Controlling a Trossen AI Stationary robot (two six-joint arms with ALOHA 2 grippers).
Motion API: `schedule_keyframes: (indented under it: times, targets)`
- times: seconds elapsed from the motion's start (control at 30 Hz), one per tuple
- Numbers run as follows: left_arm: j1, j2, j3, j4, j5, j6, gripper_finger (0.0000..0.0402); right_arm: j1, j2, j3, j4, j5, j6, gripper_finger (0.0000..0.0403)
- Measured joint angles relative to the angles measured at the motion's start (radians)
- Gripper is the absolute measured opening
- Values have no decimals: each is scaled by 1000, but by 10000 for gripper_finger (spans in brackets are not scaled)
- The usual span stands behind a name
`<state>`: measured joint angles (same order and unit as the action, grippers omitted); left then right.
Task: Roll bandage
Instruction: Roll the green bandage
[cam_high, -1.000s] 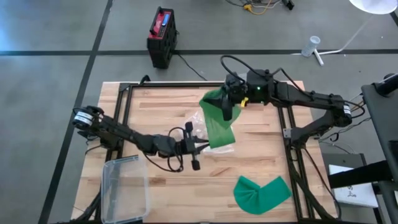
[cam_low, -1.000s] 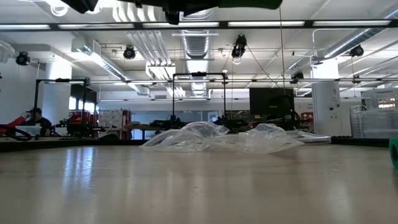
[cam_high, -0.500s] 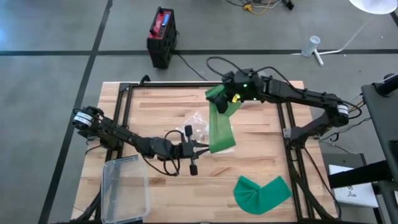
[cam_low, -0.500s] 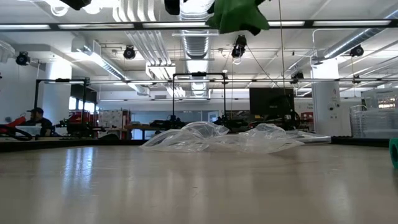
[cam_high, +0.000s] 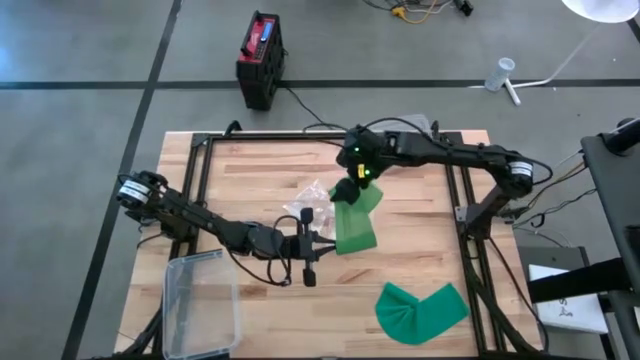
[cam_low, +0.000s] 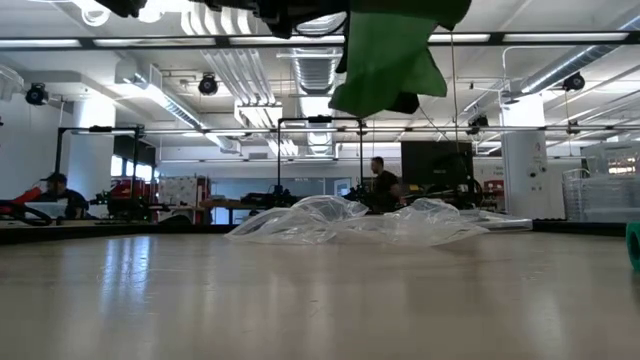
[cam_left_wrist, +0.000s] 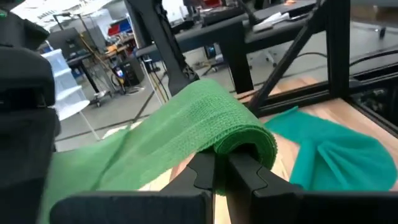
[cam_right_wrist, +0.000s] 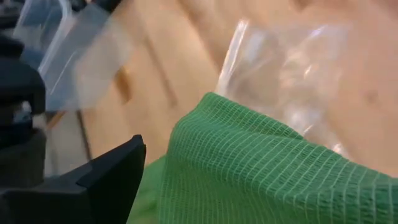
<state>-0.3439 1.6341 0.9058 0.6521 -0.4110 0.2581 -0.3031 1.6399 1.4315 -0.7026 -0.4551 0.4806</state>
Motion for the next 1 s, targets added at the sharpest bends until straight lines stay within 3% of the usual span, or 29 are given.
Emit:
schedule_keyframes:
  times: [0.07,0.23,0.4,0.7,0.9,1.0]
  targets:
    - [0,0,0,1,32,11,4,0,19,0,-1,-92,18,344]
    - [-3,0,20,2,247,-27,4,3,38,0,-1,-415,11,344]
    - [-20,-12,68,-40,388,-19,4,26,32,1,-102,-587,-117,344]
    - [-64,-85,90,-140,452,-31,4,80,30,1,-409,-617,-516,344]
    - [-87,-168,84,-164,451,-122,4,138,-27,-10,-399,-614,-578,344]
    - [-87,-214,84,-150,411,-196,4,179,-92,-10,-291,-501,-509,344]
